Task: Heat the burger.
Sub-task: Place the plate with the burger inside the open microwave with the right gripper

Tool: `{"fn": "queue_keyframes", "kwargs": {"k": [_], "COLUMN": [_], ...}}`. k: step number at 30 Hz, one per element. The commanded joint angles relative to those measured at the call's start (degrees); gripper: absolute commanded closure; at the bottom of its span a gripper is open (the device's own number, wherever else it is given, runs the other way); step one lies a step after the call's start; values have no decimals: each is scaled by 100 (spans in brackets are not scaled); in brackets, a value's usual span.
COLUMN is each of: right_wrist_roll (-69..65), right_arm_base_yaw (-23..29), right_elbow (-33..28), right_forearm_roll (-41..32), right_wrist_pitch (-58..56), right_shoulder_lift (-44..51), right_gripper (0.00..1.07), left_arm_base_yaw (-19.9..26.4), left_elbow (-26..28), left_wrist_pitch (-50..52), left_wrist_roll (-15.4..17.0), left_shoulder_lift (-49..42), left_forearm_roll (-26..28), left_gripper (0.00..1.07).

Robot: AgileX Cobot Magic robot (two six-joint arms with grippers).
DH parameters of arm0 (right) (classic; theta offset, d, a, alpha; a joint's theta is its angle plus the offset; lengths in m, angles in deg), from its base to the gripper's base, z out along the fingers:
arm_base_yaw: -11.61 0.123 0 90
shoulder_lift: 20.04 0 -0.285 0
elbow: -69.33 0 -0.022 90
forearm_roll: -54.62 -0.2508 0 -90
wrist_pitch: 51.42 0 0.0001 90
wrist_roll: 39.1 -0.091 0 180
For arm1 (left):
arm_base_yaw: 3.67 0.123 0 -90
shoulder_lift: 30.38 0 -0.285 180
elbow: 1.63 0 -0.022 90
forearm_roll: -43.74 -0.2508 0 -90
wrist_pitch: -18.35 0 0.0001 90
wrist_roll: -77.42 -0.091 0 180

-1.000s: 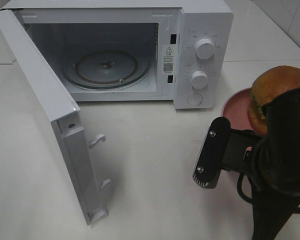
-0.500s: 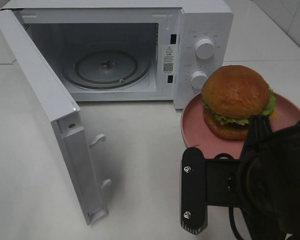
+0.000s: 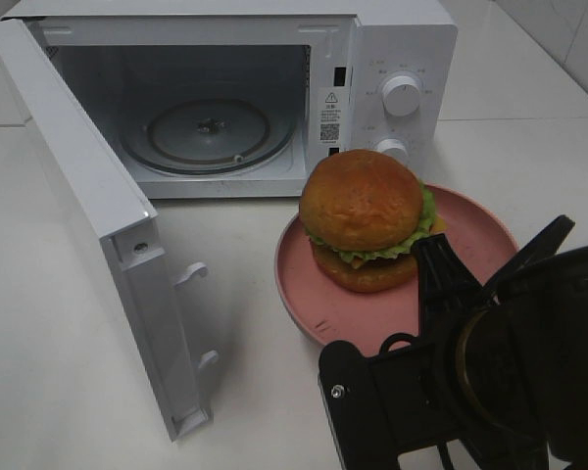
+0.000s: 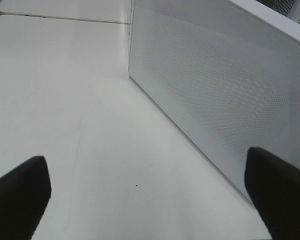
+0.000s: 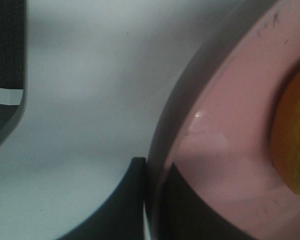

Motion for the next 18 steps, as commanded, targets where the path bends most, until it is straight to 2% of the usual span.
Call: {"fn": "queue_keyframes", "kwargs": {"k": [1, 6, 12, 18], "right_wrist_roll": [361, 401, 241, 1369], "right_arm_base_yaw": [11, 11, -46, -722], "right_elbow": [11, 11, 11, 11], "right_forearm_roll": [361, 728, 779, 716], "right_wrist_pitch": [109, 155, 625, 1157], "right_shoulder_lift": [23, 23, 23, 23], "right_gripper": [107, 107, 107, 107], "left_arm_base_yaw": [0, 0, 0, 0], "left_elbow": [-11, -11, -11, -11], "left_wrist_pitch": [23, 23, 23, 23], "left_wrist_roll": [23, 23, 23, 23], "left_shoulder_lift": [-115, -115, -115, -115], "left_forearm_roll": [29, 29, 29, 29], "left_gripper": [9, 9, 9, 9]}}
